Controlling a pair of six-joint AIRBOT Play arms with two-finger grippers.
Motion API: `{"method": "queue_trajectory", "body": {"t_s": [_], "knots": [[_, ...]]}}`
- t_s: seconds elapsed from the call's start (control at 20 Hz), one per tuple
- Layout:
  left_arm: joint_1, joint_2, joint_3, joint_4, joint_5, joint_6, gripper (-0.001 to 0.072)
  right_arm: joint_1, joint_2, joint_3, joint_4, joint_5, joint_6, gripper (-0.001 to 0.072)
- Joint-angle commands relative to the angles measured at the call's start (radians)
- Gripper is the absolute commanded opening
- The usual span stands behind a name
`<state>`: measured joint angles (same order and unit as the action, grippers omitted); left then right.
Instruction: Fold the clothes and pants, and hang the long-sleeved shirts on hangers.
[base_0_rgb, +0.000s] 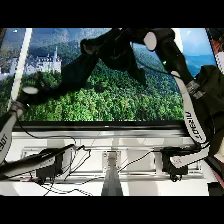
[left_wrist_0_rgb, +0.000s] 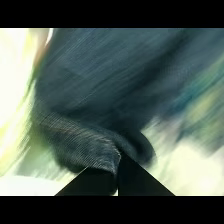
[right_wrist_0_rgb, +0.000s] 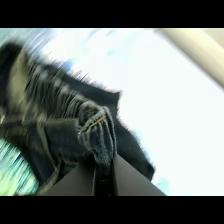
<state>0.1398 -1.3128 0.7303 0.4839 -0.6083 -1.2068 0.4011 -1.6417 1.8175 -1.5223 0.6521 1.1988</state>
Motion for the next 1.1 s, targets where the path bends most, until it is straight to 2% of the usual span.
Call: {"method": "queue_trajectory", "body": {"t_s": [0.0, 0.15, 0.25, 0.4, 0.5, 0.6, 0.7, 0.85, 0.95, 1.05], "knots": [[0.148, -0.008, 0.321, -0.021, -0.011, -0.013, 0.0028, -0.100, 0.002, 0.105, -0.027, -0.150, 0.208, 0.0033], [0.300, -0.008, 0.660, 0.039, -0.014, -0.091, 0.0028, -0.240, 0.020, 0.272, -0.024, -0.146, 0.373, 0.0033], [0.385, -0.008, 0.849, 0.117, -0.025, -0.140, 0.0028, -0.328, 0.089, 0.277, -0.023, -0.151, 0.401, 0.0033], [0.479, -0.005, 0.973, 0.226, -0.090, -0.170, 0.0029, -0.448, 0.209, 0.233, -0.023, 0.039, 0.414, 0.0033], [0.512, -0.009, 0.972, 0.306, -0.176, -0.169, 0.0029, -0.502, 0.281, 0.158, -0.044, 0.189, 0.412, 0.0032], [0.520, -0.026, 0.960, 0.517, -0.299, -0.169, 0.0029, -0.554, 0.336, 0.048, -0.064, 0.351, 0.412, 0.0031], [0.517, -0.049, 0.915, 0.778, -0.417, -0.161, 0.0030, -0.602, 0.412, -0.147, -0.084, 0.443, 0.413, 0.0032], [0.519, -0.070, 0.755, 0.985, -0.527, -0.121, 0.0030, -0.647, 0.581, -0.526, -0.079, 0.417, 0.451, 0.0032], [0.518, -0.070, 0.613, 1.008, -0.533, -0.084, 0.0030, -0.650, 0.703, -0.772, -0.072, 0.398, 0.476, 0.0033], [0.518, -0.070, 0.494, 1.004, -0.512, -0.083, 0.0030, -0.650, 0.801, -0.954, -0.068, 0.406, 0.476, 0.0033]]}}
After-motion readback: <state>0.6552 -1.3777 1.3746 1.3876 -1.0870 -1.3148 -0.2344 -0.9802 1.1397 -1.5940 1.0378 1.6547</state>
